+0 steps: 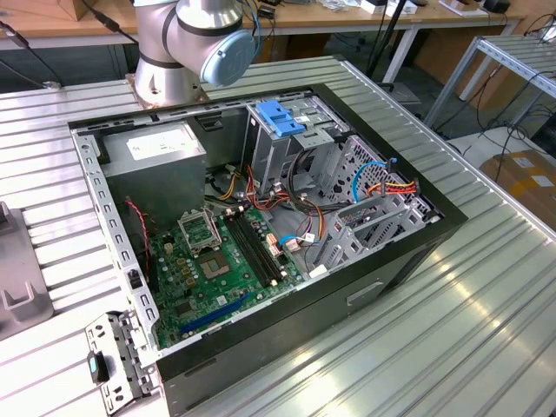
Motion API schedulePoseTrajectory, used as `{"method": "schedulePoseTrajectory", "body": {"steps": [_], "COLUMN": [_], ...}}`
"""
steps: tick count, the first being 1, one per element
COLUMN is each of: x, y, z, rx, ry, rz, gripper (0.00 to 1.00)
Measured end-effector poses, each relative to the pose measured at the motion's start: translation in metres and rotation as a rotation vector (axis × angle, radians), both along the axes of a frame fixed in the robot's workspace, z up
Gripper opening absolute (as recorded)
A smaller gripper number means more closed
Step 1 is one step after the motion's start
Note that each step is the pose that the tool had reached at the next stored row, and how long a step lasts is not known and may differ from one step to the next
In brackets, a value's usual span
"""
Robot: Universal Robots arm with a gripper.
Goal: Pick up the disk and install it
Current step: 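Pick up the disk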
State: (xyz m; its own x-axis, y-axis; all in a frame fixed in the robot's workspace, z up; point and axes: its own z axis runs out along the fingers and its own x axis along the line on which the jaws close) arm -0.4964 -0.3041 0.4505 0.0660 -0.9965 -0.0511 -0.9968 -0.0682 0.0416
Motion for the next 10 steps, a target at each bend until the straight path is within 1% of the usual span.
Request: {"method": "schedulePoseTrajectory", "body": {"steps": [10], "x": [0.0], "y": [0.0], "z": [0.0024], "rx": [0.0001], "ry": [0.0], "rz": [0.0], "gripper": [0.37]}}
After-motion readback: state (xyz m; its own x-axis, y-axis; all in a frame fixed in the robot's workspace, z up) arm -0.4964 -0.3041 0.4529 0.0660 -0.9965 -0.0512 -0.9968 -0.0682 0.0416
